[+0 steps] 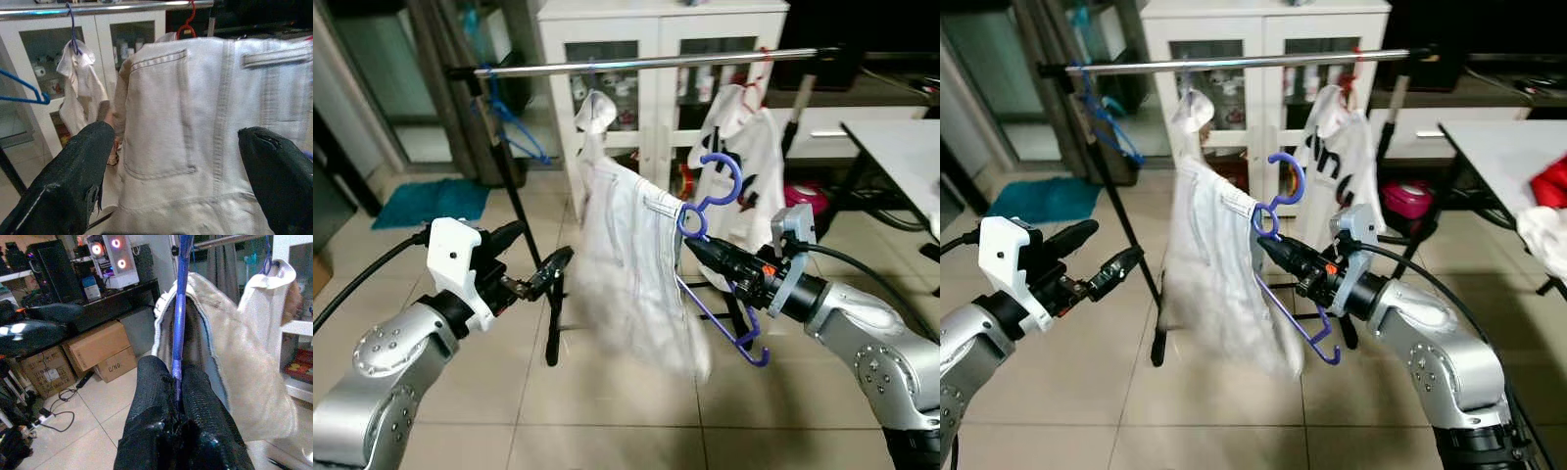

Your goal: Hang hanger

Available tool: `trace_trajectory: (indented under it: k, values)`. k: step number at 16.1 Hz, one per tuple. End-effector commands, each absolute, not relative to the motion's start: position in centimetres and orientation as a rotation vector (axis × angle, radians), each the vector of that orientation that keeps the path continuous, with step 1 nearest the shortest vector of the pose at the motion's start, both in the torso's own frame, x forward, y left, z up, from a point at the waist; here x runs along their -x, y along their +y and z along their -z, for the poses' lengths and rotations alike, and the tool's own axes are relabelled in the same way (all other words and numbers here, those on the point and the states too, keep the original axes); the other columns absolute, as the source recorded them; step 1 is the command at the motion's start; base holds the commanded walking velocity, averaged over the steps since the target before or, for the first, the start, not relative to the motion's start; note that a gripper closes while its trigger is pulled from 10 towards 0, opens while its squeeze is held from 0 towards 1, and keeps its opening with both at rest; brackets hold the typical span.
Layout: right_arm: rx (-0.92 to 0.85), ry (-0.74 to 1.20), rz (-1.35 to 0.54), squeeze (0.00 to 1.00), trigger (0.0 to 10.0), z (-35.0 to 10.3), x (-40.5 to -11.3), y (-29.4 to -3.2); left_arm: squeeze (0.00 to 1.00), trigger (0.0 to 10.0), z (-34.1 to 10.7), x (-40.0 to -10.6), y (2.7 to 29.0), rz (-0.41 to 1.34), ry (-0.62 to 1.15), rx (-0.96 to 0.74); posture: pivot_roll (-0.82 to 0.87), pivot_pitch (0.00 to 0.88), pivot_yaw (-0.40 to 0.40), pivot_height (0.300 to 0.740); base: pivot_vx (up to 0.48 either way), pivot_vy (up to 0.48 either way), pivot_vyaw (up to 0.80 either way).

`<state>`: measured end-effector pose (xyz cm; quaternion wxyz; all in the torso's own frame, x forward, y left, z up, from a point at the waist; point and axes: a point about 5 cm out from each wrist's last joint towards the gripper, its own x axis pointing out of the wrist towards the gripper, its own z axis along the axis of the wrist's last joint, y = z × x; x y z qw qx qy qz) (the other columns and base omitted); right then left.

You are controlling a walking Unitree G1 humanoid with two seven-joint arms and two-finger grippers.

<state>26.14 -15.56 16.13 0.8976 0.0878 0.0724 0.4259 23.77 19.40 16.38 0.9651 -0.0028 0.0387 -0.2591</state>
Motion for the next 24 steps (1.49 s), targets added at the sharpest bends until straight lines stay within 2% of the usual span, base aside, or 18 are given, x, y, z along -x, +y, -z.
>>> trace_trajectory:
  k: [1, 5, 6, 8, 10, 12, 14, 18, 20, 21, 22, 24]
  values:
    - [-0.162, 0.025, -0.939, 0.00, 10.0, -18.4, -26.0, -15.6, 1.00, 10.0, -16.4, -24.3, 20.5, 0.471, 0.080, -0.034, -0.06, 0.000, 0.085, 0.740, 0.000, 0.000, 0.00]
    - [-0.146, -0.005, -1.107, 0.00, 10.0, -19.3, -24.7, -16.0, 1.00, 10.0, -17.4, -25.5, 23.0, 0.374, 0.026, -0.083, -0.07, 0.000, 0.086, 0.740, 0.000, 0.000, 0.00]
    - [-0.142, -0.006, -1.149, 0.00, 10.0, -19.6, -24.6, -16.1, 0.00, 10.0, -18.5, -25.9, 23.0, 0.445, -0.012, -0.066, -0.07, 0.000, 0.081, 0.740, 0.000, 0.000, 0.00]
    - [-0.127, -0.005, -1.223, 0.00, 10.0, -20.1, -24.5, -16.1, 0.00, 10.0, -20.2, -26.4, 23.9, 0.581, -0.020, -0.103, -0.07, 0.000, 0.081, 0.740, 0.000, 0.000, 0.00]
    - [-0.103, 0.000, -1.274, 0.00, 10.0, -20.3, -24.3, -16.1, 0.00, 10.0, -21.4, -26.8, 25.4, 0.654, -0.006, -0.209, -0.07, 0.000, 0.080, 0.740, 0.000, 0.000, 0.00]
    - [-0.092, -0.008, -1.320, 0.00, 10.0, -20.7, -24.5, -16.4, 0.00, 10.0, -22.2, -26.6, 26.8, 0.804, 0.058, -0.285, -0.06, 0.000, 0.080, 0.740, 0.000, 0.000, 0.00]
    - [-0.084, -0.013, -1.359, 0.00, 10.0, -20.9, -24.4, -16.3, 0.00, 10.0, -22.2, -26.6, 27.7, 0.877, 0.125, -0.326, -0.06, 0.000, 0.087, 0.740, 0.000, 0.000, 0.00]
    - [-0.085, -0.017, -1.457, 0.00, 10.0, -21.4, -24.0, -16.1, 0.00, 10.0, -22.4, -27.6, 27.9, 1.055, 0.192, -0.383, -0.06, 0.000, 0.093, 0.740, 0.000, 0.000, 0.00]
    - [-0.084, -0.010, -1.479, 0.00, 10.0, -21.4, -23.9, -16.1, 0.00, 8.2, -22.5, -27.8, 27.9, 1.107, 0.204, -0.385, -0.07, 0.000, 0.097, 0.740, 0.000, 0.000, 0.00]
    - [-0.082, -0.008, -1.484, 0.00, 10.0, -21.5, -23.8, -16.1, 0.00, 3.5, -22.5, -27.9, 27.8, 1.138, 0.220, -0.386, -0.07, 0.000, 0.097, 0.740, 0.000, 0.000, 0.00]
    - [-0.082, -0.009, -1.488, 0.00, 10.0, -21.5, -23.8, -16.1, 0.00, 0.0, -22.5, -28.1, 27.7, 1.170, 0.234, -0.375, -0.07, 0.000, 0.101, 0.740, 0.000, 0.000, 0.00]
    - [-0.081, -0.009, -1.496, 0.00, 10.0, -21.6, -23.7, -16.1, 0.00, 0.0, -22.5, -28.4, 27.8, 1.197, 0.237, -0.372, -0.08, 0.000, 0.106, 0.740, 0.000, 0.000, 0.00]
